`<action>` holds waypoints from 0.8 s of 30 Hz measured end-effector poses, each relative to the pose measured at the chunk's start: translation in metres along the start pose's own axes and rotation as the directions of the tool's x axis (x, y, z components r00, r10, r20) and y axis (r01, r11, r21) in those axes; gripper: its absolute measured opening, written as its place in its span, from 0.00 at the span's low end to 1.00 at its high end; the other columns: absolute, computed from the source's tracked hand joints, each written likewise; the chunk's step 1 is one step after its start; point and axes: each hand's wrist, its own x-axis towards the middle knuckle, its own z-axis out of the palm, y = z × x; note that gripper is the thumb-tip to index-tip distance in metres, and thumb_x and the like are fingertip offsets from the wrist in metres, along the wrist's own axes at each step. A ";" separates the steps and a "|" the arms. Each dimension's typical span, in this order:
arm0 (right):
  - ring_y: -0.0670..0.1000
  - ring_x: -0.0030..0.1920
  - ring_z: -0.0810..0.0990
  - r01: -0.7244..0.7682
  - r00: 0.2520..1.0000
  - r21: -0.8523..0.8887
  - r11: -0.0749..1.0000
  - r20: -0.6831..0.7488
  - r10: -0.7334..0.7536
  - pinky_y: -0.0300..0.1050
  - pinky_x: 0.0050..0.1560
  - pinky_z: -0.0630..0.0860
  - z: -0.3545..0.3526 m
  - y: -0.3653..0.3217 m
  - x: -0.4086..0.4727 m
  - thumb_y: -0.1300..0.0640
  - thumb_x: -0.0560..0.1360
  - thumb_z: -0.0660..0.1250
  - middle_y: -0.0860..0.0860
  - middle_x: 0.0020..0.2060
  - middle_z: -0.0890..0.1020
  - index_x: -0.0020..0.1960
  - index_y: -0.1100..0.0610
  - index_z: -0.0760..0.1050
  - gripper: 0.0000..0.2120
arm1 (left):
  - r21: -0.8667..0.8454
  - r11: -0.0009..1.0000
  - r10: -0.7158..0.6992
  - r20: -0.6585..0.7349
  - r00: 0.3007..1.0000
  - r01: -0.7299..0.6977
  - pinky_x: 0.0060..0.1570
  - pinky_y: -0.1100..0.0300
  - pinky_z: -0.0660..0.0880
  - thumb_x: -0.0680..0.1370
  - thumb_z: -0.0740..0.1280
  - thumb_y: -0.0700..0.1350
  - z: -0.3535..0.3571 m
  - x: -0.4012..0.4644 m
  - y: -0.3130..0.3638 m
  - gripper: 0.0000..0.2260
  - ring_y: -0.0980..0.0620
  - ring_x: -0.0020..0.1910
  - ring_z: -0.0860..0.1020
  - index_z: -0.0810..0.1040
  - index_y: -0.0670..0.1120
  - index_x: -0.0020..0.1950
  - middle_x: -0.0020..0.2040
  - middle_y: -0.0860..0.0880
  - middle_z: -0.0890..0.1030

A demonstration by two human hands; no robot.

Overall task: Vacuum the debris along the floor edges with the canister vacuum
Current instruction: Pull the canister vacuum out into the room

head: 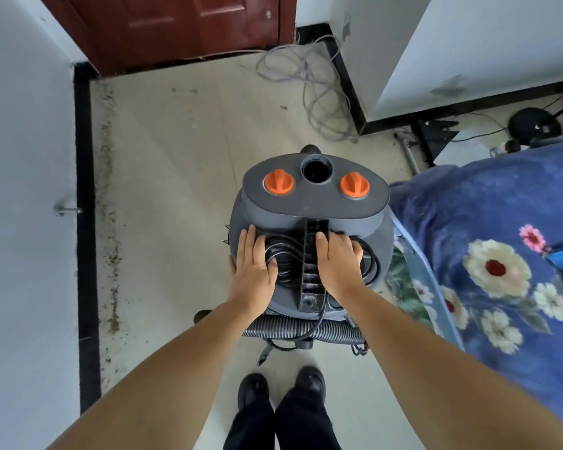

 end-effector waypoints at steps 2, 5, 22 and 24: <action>0.54 0.57 0.71 0.015 1.000 0.003 1.000 -0.009 -0.015 0.52 0.67 0.53 0.006 0.006 -0.023 0.53 0.84 0.48 0.48 0.41 0.73 0.40 0.54 0.67 0.16 | 0.002 1.000 -0.008 -0.024 1.000 0.008 0.75 0.49 0.45 0.82 0.55 0.44 0.007 -0.025 -0.005 0.22 0.52 0.78 0.42 0.56 0.45 0.76 0.79 0.49 0.46; 0.55 0.58 0.70 0.025 0.999 -0.001 1.000 0.030 -0.025 0.52 0.68 0.53 0.012 0.016 -0.056 0.52 0.84 0.47 0.48 0.42 0.73 0.42 0.54 0.67 0.16 | 0.009 1.000 -0.025 -0.062 0.998 0.026 0.75 0.50 0.45 0.82 0.56 0.44 0.017 -0.063 -0.010 0.23 0.52 0.78 0.43 0.56 0.45 0.76 0.79 0.49 0.47; 0.55 0.57 0.71 0.130 0.985 -0.035 0.991 0.119 -0.125 0.52 0.66 0.54 0.052 0.088 -0.277 0.52 0.84 0.48 0.48 0.42 0.71 0.43 0.53 0.66 0.14 | -0.032 0.990 -0.142 -0.084 0.986 0.140 0.75 0.47 0.45 0.82 0.55 0.44 0.088 -0.303 -0.043 0.23 0.52 0.78 0.41 0.54 0.46 0.77 0.79 0.50 0.46; 0.55 0.57 0.72 0.135 0.984 -0.041 0.990 0.125 -0.128 0.52 0.67 0.54 0.055 0.098 -0.305 0.52 0.84 0.48 0.48 0.43 0.71 0.44 0.53 0.66 0.13 | -0.032 0.989 -0.149 -0.085 0.985 0.147 0.75 0.47 0.45 0.82 0.55 0.44 0.098 -0.334 -0.046 0.23 0.52 0.78 0.41 0.54 0.47 0.77 0.79 0.50 0.46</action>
